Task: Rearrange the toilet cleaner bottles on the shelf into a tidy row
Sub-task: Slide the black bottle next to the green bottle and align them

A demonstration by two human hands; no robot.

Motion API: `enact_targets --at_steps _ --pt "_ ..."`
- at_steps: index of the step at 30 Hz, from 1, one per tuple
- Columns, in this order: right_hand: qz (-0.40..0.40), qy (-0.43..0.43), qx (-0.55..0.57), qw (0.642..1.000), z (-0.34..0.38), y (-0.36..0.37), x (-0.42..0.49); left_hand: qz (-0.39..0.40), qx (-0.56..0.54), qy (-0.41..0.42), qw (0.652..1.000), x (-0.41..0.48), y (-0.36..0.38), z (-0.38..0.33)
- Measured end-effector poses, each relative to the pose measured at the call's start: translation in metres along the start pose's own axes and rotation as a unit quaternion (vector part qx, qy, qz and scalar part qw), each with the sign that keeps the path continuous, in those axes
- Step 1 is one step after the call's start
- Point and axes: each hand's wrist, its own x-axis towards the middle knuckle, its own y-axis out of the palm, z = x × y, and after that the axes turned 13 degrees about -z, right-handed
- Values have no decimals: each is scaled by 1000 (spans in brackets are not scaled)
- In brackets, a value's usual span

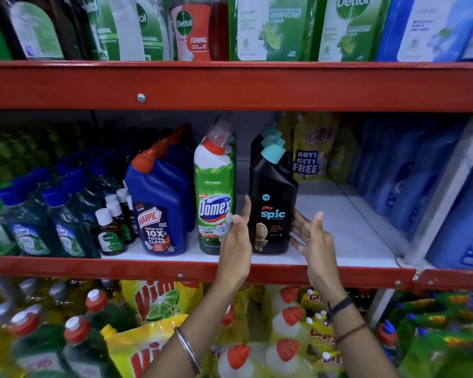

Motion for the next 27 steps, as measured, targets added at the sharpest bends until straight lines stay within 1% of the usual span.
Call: enact_targets --at_steps 7,10,13,15,17,19,20,23,25,27 --pt "-11 1 5 1000 0 1 -6 -5 23 5 1000 -6 -1 -6" --pt "-30 -10 -12 999 -1 3 -10 -4 5 11 1000 -12 -2 -10" --pt "-109 -63 -20 992 -6 9 -23 -51 -26 45 997 -22 -6 -10" --pt "-147 -124 0 981 -9 16 -38 -122 -53 98 986 -30 -14 -9" --pt "-118 -172 19 978 -11 28 -54 -187 -68 156 968 -33 -25 -9" --pt "-55 -183 18 982 -14 46 -66 -206 -51 185 960 -30 -37 -8" --pt "-23 -174 10 984 -16 56 -70 -201 -31 180 962 -27 -42 -9" --pt "51 -125 -32 990 -20 83 -73 -163 19 128 978 -16 -56 -6" --pt "76 -83 -38 993 -21 95 -70 -138 40 109 984 -9 -61 -1" --pt "79 -69 -50 993 -20 103 -67 -107 54 106 987 -2 -67 2"
